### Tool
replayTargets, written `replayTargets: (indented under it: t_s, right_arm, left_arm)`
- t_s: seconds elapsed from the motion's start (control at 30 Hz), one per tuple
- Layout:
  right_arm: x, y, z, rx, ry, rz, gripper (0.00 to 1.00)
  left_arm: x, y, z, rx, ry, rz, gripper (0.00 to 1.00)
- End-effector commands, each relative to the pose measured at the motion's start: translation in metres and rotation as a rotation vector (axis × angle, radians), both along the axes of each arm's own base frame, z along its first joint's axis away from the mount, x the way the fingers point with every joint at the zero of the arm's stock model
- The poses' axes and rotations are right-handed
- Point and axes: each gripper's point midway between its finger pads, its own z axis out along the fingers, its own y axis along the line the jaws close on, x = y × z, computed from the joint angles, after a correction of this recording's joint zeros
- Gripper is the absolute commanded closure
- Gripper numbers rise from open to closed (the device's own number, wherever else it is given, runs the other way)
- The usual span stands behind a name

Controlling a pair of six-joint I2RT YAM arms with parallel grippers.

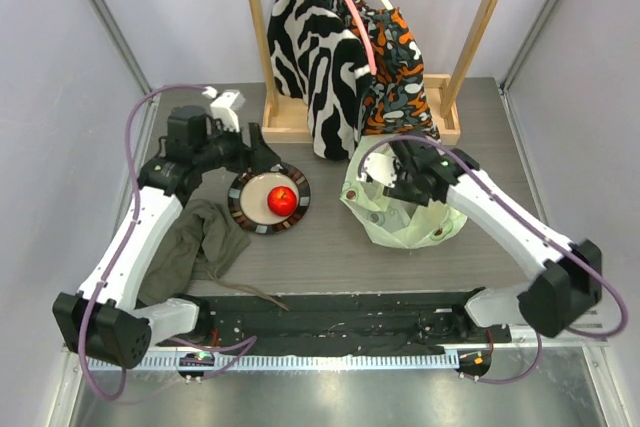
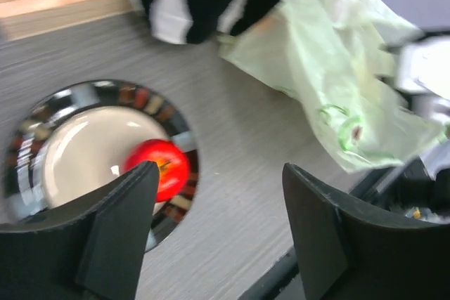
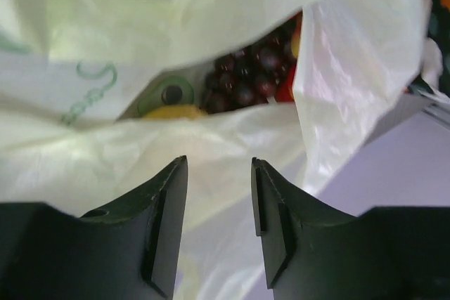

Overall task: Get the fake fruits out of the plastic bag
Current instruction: Adjust the plastic bag at the center of the board.

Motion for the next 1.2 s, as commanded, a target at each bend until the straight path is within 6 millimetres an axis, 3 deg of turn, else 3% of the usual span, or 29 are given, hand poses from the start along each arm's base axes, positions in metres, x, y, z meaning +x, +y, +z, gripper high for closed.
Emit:
replayTargets:
  t_s: [0.0, 0.03, 0.1, 0.13, 0.27, 0.33, 0.5, 0.57, 0.6, 0.63, 0.67, 0.7, 0.8, 0.97, 1.1, 1.17]
  right_arm:
    - [0.039, 0.015, -0.015, 0.145, -0.037, -0.093, 0.51]
    - [0.045, 0.015, -0.028, 0.152, -0.004, -0.137, 0.5]
    - [0.055, 0.012, -0.034, 0.179, 0.005, -0.195, 0.48]
    - [0.059, 0.005, -0.039, 0.197, 0.023, -0.232, 0.48]
    - [0.064, -0.004, -0.05, 0.267, 0.071, -0.349, 0.47]
    - [0.061, -0.008, -0.052, 0.29, 0.095, -0.387, 0.47]
    - [0.05, -0.01, -0.059, 0.315, 0.134, -0.439, 0.46]
    - [0.043, -0.006, -0.068, 0.332, 0.175, -0.436, 0.46]
    - [0.041, -0.008, -0.073, 0.322, 0.183, -0.448, 0.46]
    - [0.038, -0.01, -0.077, 0.307, 0.193, -0.455, 0.46]
    - [0.036, -0.025, -0.082, 0.257, 0.185, -0.487, 0.46]
    - [0.034, -0.033, -0.081, 0.242, 0.176, -0.501, 0.46]
    - [0.009, -0.072, -0.09, 0.156, 0.223, -0.523, 0.47]
    - [-0.043, -0.135, -0.108, -0.031, 0.283, -0.482, 0.5]
    - [-0.053, -0.168, -0.093, -0.098, 0.243, -0.502, 0.51]
    - [-0.048, -0.168, -0.08, -0.084, 0.189, -0.488, 0.49]
  left_arm:
    - [-0.006, -0.054, 0.017, -0.056, -0.041, -0.2, 0.2]
    - [0.0, -0.063, 0.005, -0.066, 0.017, -0.2, 0.15]
    - [0.003, -0.086, 0.008, -0.12, 0.067, -0.2, 0.13]
    - [0.01, -0.095, -0.007, -0.122, 0.123, -0.2, 0.12]
    - [0.017, -0.141, -0.021, -0.189, 0.215, -0.293, 0.07]
    - [0.008, -0.168, -0.016, -0.185, 0.189, -0.373, 0.07]
    - [-0.014, -0.208, -0.063, -0.015, 0.218, -0.44, 0.07]
    - [-0.02, -0.217, -0.082, 0.059, 0.221, -0.433, 0.14]
    - [-0.023, -0.219, -0.088, 0.078, 0.227, -0.442, 0.37]
    - [-0.026, -0.219, -0.092, 0.097, 0.223, -0.454, 0.51]
    - [-0.027, -0.217, -0.096, 0.117, 0.224, -0.442, 0.69]
    - [-0.025, -0.212, -0.094, 0.125, 0.214, -0.422, 0.97]
    - [-0.025, -0.195, -0.097, 0.167, 0.186, -0.371, 1.0]
    - [-0.03, -0.185, -0.096, 0.15, 0.17, -0.338, 1.0]
    - [-0.032, -0.184, -0.096, 0.146, 0.158, -0.34, 1.0]
    - [-0.033, -0.186, -0.094, 0.136, 0.156, -0.353, 1.0]
